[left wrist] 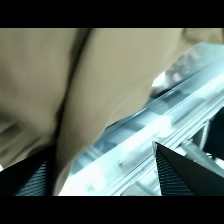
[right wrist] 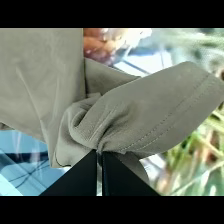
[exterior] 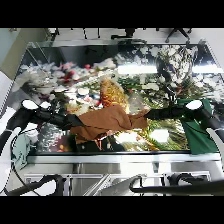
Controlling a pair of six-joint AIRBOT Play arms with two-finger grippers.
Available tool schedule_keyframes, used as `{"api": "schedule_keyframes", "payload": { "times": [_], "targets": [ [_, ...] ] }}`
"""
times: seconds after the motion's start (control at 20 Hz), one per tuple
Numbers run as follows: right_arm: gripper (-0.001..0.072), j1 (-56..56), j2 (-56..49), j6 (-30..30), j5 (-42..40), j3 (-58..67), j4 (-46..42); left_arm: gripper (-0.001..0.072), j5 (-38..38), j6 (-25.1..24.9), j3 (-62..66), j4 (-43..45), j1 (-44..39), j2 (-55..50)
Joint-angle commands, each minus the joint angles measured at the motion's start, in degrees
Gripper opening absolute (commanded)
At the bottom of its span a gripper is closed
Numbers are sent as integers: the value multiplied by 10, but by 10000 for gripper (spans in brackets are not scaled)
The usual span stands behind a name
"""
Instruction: Fold the shirts.
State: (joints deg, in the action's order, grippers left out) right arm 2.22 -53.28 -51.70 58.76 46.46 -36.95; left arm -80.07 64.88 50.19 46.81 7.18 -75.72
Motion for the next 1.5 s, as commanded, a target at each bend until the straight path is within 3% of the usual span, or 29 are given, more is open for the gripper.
{"api": "schedule_keyframes", "payload": {
  "times": [0.0,0.2,0.45,0.75,0.95,1.0,1.1,1.3,1.45],
  "targets": [
    [17,-1,-3,10,0,-1,1,649,8,0,-64,35,40,35],
    [17,-1,-3,12,-1,-1,1,649,74,-5,-124,44,75,73],
    [17,-1,-3,12,0,-1,1,650,157,-6,-124,29,57,82],
    [17,-1,-3,12,-3,-1,1,649,167,-7,-78,7,64,82],
    [17,-1,-4,12,-15,-1,2,648,168,-26,-78,-4,26,66],
    [17,-1,-4,12,-17,-1,2,597,163,-28,-78,-3,16,54],
    [17,-1,-3,12,-17,-1,2,18,135,-56,-78,-3,2,26],
    [17,6,15,7,-12,14,6,9,66,-50,-33,-1,4,37],
    [16,29,55,12,10,102,58,9,18,-4,90,-16,25,115]
  ]
}}
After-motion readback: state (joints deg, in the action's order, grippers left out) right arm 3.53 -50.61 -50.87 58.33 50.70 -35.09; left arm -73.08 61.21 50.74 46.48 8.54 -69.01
